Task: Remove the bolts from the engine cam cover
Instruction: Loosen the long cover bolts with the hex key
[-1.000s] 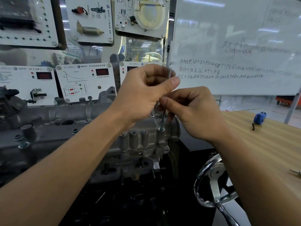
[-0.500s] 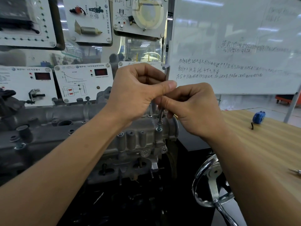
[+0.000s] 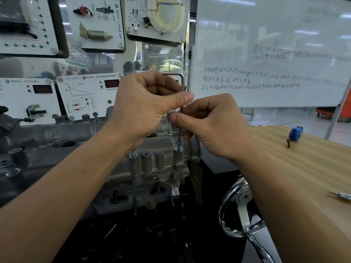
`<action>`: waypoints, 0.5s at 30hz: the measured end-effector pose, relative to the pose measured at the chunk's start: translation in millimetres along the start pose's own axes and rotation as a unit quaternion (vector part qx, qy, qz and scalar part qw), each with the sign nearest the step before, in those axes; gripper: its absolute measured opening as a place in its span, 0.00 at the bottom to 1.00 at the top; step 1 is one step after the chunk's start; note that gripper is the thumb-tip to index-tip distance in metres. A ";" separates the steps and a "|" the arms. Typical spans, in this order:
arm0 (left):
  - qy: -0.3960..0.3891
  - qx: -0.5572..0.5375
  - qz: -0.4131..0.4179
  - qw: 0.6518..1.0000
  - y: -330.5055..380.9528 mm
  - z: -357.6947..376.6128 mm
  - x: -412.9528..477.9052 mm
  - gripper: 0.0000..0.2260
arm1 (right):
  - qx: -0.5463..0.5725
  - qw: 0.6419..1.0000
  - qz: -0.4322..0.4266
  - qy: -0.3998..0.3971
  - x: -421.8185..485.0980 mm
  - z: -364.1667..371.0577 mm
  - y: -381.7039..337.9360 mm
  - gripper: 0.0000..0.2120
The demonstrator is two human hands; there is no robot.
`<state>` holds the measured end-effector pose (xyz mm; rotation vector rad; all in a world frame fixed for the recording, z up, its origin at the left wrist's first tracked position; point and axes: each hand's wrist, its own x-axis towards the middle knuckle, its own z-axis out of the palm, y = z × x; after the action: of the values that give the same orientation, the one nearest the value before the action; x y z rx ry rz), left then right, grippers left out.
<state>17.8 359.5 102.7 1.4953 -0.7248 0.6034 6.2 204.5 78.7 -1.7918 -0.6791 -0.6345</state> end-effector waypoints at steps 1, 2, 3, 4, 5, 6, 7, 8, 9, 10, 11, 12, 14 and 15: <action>-0.001 -0.002 -0.008 1.000 0.5 1.9 0.7 0.13 | -0.006 1.000 0.002 0.024 0.5 2.1 0.7 0.10; -0.005 -0.003 -0.015 1.000 1.2 3.4 1.2 0.14 | -0.023 0.999 0.003 0.034 1.4 2.9 0.9 0.11; -0.014 -0.006 -0.022 1.000 1.7 3.8 1.6 0.14 | -0.043 0.999 0.003 0.028 2.7 2.3 0.8 0.11; -0.031 -0.014 -0.028 0.999 2.5 3.4 1.6 0.13 | -0.060 0.998 0.000 0.007 3.9 1.0 0.4 0.11; -0.057 -0.023 -0.031 0.998 3.2 1.9 0.9 0.11 | -0.070 0.997 -0.005 -0.023 4.5 -0.4 -0.5 0.11; -0.085 -0.027 -0.030 0.996 3.4 0.3 -0.2 0.09 | -0.073 0.996 -0.010 -0.055 4.7 -2.0 -1.3 0.11; -0.104 -0.020 -0.024 0.994 3.4 -0.9 -1.5 0.07 | -0.074 0.994 -0.017 -0.084 4.4 -3.8 -2.6 0.10; -0.110 -0.004 -0.014 0.994 3.9 -1.7 -2.7 0.07 | -0.079 0.991 -0.025 -0.107 4.3 -5.7 -3.7 0.10; -0.104 0.017 -0.001 0.994 4.6 -1.8 -3.5 0.06 | -0.088 0.987 -0.033 -0.127 4.2 -7.6 -4.5 0.10; -0.088 0.038 0.012 0.995 5.4 -1.1 -3.5 0.06 | -0.101 0.984 -0.041 -0.143 4.5 -9.5 -4.9 0.11; -0.070 0.053 0.020 0.996 5.8 0.3 -2.6 0.04 | -0.115 0.981 -0.044 -0.153 4.8 -11.0 -5.1 0.11; -0.052 0.062 0.024 0.996 5.9 1.9 -1.3 0.03 | -0.124 0.979 -0.040 -0.155 4.7 -11.6 -5.2 0.12; -0.013 0.067 0.021 0.997 5.2 5.2 0.7 0.07 | -0.110 0.987 -0.028 -0.117 3.7 -8.0 -4.4 0.12; 0.003 0.060 0.019 0.998 4.7 6.8 1.2 0.10 | -0.093 0.992 -0.026 -0.077 2.9 -4.9 -3.8 0.11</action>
<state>14.7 352.7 106.4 1.5929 -0.7243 0.6902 5.0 201.3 84.6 -2.0162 -0.7946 -0.6159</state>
